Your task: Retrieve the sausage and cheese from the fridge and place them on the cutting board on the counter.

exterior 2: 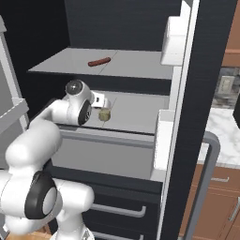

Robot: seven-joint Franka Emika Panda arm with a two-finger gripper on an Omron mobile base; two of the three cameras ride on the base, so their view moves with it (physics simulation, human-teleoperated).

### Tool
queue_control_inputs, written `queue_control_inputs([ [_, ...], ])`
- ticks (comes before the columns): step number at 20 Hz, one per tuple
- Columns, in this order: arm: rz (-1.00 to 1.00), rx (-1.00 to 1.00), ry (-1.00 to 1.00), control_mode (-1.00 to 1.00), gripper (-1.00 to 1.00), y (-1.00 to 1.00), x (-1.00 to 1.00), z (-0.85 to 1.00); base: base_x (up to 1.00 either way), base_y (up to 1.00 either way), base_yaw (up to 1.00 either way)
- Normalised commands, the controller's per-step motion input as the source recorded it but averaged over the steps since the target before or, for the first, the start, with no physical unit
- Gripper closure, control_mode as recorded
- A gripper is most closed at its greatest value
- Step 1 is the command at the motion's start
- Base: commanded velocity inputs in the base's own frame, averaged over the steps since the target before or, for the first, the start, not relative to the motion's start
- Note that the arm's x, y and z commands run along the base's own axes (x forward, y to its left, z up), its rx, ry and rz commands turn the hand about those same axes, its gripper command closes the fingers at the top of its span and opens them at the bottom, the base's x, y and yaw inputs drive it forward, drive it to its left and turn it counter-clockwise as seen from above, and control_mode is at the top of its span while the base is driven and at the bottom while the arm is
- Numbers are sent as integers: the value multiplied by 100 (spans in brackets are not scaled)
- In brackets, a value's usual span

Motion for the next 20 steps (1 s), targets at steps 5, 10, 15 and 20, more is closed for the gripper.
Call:
queue_control_inputs([
  [5,0,0,3,-100,-100,0,21,-37,0,0,0],
  [10,0,0,4,-100,-100,0,36,-25,0,0,0],
  [15,0,0,7,-100,-100,0,42,-4,0,0,0],
  [20,0,0,15,-100,-100,0,24,-25,0,0,0],
])
